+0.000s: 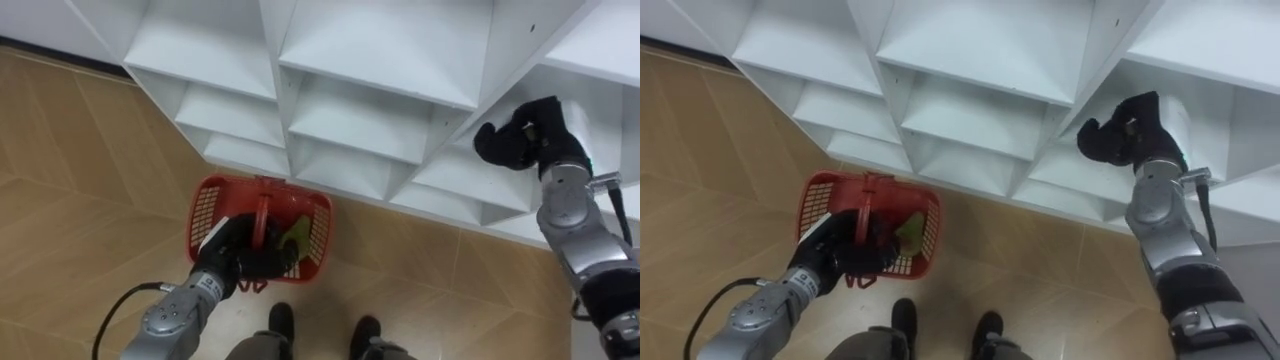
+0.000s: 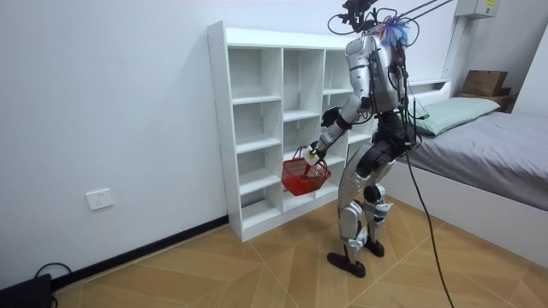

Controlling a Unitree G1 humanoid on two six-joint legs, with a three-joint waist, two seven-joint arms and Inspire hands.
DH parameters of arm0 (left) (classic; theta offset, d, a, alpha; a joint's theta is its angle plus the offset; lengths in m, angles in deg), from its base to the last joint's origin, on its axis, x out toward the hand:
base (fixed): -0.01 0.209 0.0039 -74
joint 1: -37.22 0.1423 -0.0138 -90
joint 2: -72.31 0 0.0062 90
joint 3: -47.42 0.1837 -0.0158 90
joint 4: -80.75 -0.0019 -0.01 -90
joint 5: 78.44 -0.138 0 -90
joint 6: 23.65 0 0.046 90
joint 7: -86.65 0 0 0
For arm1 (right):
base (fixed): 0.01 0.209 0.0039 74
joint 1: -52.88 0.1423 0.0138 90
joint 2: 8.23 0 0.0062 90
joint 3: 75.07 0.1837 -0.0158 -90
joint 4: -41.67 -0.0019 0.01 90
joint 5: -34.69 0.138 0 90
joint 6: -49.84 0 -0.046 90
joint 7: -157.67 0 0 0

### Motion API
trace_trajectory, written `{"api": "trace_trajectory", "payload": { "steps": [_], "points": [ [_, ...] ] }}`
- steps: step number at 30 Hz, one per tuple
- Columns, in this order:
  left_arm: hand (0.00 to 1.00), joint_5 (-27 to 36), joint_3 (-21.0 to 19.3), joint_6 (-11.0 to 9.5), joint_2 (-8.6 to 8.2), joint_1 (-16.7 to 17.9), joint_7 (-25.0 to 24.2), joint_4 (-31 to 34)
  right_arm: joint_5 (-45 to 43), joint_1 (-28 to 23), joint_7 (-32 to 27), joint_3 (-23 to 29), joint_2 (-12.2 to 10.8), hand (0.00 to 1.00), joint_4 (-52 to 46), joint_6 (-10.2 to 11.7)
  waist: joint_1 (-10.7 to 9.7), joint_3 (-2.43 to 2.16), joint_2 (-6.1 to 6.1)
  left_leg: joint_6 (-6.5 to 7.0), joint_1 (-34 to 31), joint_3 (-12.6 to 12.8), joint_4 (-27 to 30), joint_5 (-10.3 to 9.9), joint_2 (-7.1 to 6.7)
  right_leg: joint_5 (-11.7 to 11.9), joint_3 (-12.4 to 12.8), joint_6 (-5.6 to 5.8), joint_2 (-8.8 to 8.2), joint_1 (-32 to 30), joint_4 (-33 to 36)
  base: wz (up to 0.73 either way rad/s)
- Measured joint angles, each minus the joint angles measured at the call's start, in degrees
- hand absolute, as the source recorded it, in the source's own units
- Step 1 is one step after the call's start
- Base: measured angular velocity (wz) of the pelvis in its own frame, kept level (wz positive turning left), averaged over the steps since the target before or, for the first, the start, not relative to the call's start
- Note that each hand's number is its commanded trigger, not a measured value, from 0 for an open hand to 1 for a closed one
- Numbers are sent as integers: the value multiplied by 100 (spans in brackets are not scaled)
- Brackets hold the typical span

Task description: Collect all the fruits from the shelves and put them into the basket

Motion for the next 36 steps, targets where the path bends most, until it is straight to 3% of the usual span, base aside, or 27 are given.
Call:
{"api": "trace_trajectory", "payload": {
  "steps": [2, 3, 9, 18, 22, 28, 31, 36],
  "points": [
    [100, -3, -4, 0, -19, 2, 0, 0, 177, -98, 36, 24, -55, 100, -147, 0, -19, -17, 16, 0, 37, -4, -5, 0, 3, 4, -6, 3, 8, 48, -3, 0],
    [100, -1, -11, 0, -44, 0, 2, 7, 263, -148, 77, 32, -64, 100, -150, 5, -27, -46, 29, -1, 49, -4, -5, -1, 3, 5, -6, 5, 9, 65, -9, 0],
    [100, 1, -27, -1, -73, 8, 59, 151, 799, -456, 385, 26, -194, 100, -389, 112, -113, -91, 78, -1, 147, 7, -19, -1, 16, 16, -4, -1, 19, 151, -19, -1],
    [100, -8, -62, -1, -98, 104, 153, 194, 1003, -1131, 811, 43, -466, 100, -1189, 117, -281, -230, 245, -16, 398, 47, -215, 53, 20, 83, 91, 11, 86, 373, -216, -3],
    [100, -4, -65, -4, -154, 144, 233, 247, 1440, -1337, 910, 9, -503, 100, -1443, 190, -299, -229, 243, -20, 526, 85, -271, 73, 33, 101, 85, 5, 101, 493, -298, -3],
    [100, 207, -89, -49, -186, 276, 275, 495, 1716, -1719, 1218, 11, -791, 100, -1599, 219, -458, -225, 240, -22, 546, 81, -317, 72, 35, 120, 64, 21, 116, 550, -395, 1],
    [100, 211, -87, -127, -187, 307, 277, 504, 1758, -1828, 1387, 10, -810, 100, -1675, 226, -462, -223, 243, -22, 548, 88, -345, 72, 31, 122, 64, 24, 115, 543, -391, 0],
    [100, 207, -33, -208, -189, 328, 341, 518, 1770, -1868, 1451, 7, -858, 100, -1688, 421, -462, -216, 255, -23, 559, 94, -369, 71, 29, 121, 60, 25, 114, 542, -397, 0]
  ]
}}
